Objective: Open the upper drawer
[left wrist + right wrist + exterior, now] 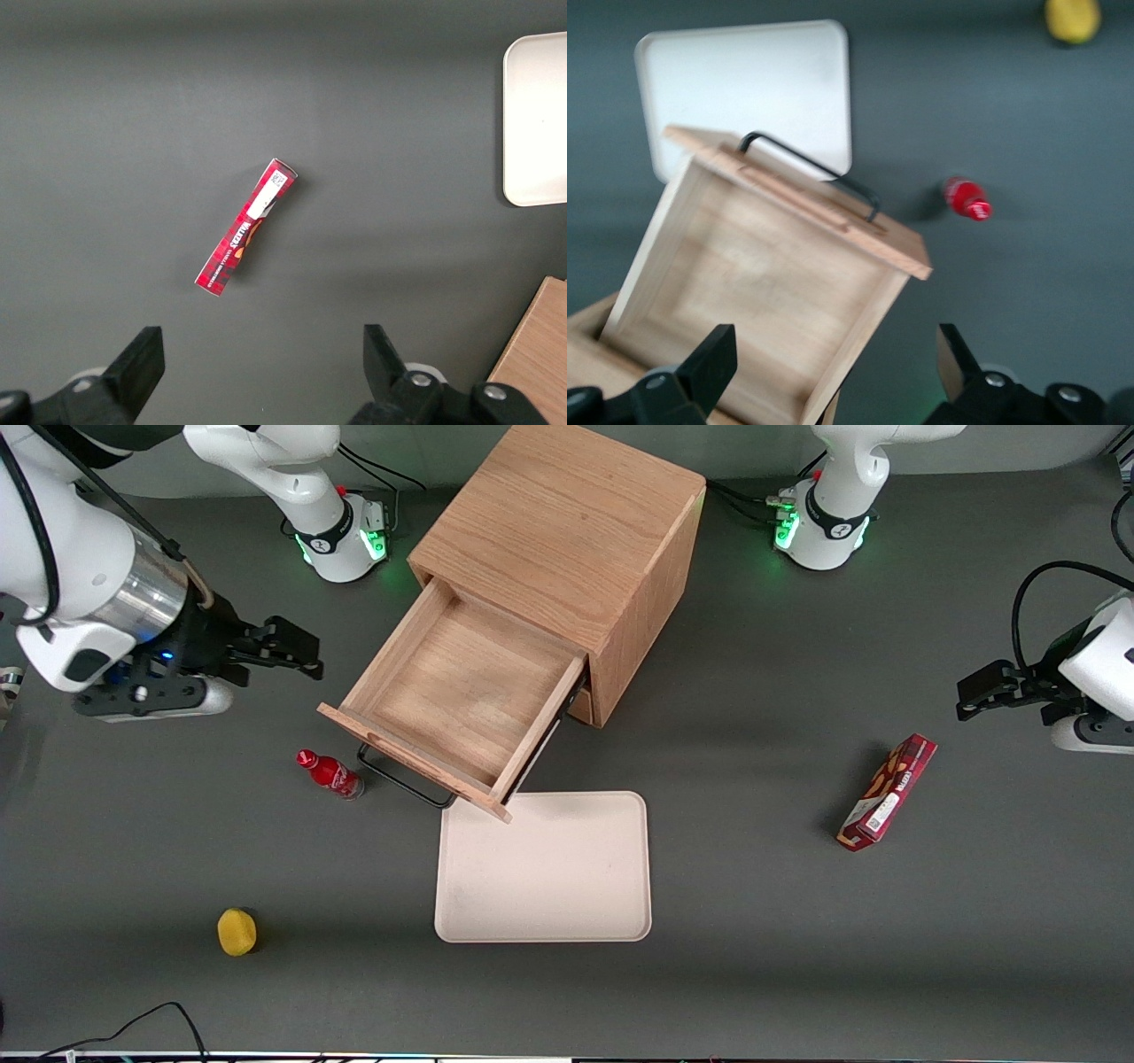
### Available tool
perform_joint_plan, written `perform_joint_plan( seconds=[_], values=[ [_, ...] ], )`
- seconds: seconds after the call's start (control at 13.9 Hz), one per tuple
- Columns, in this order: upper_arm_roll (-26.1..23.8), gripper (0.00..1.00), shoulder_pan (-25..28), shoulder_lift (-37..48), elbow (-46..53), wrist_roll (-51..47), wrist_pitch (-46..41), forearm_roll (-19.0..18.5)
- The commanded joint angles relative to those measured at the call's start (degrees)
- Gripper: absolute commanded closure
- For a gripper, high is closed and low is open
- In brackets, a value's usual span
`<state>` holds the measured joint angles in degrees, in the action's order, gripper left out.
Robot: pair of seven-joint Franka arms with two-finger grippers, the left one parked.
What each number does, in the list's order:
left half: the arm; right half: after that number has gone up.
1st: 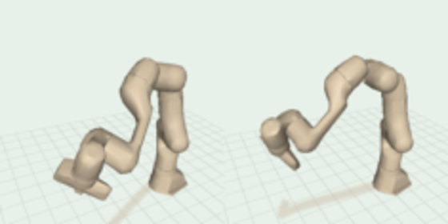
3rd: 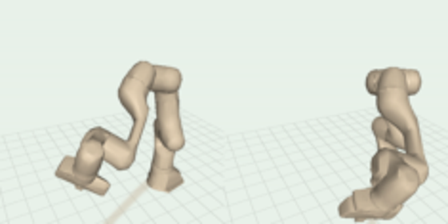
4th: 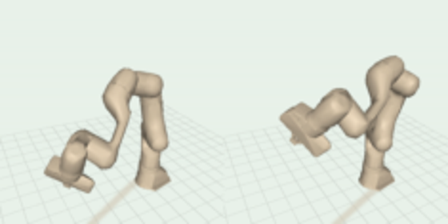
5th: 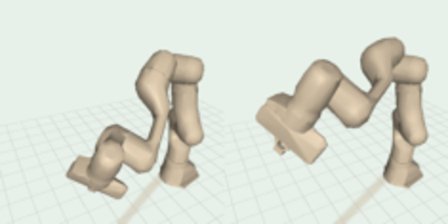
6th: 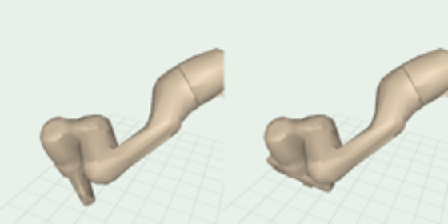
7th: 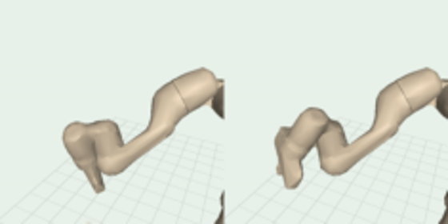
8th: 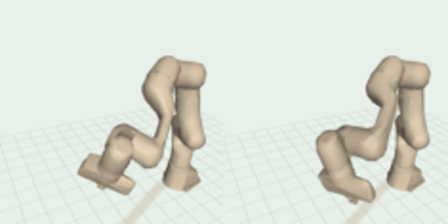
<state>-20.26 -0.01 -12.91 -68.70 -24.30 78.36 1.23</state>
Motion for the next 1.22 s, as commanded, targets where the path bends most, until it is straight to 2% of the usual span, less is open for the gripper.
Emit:
perform_joint_plan(
  seconds=[0.0, 0.14, 0.36, 0.65, 0.86, 1.15],
  values=[
    [1.10, 0.00, -0.87, 3.42, -2.67, -2.69, -6.43, -2.72],
    [3.29, 0.00, -1.05, 5.60, -5.72, 0.29, -8.14, -4.13],
    [7.25, 0.00, -1.49, 11.66, -17.57, 3.89, 0.00, -3.26],
    [13.93, 0.00, -1.49, 20.28, -32.00, 11.72, 9.78, 1.05],
    [14.55, 0.00, -1.49, 22.23, -34.66, 12.08, 11.37, 1.05],
    [14.64, 0.00, -1.31, 20.30, -31.41, 13.13, 11.20, 0.26]
  ],
)
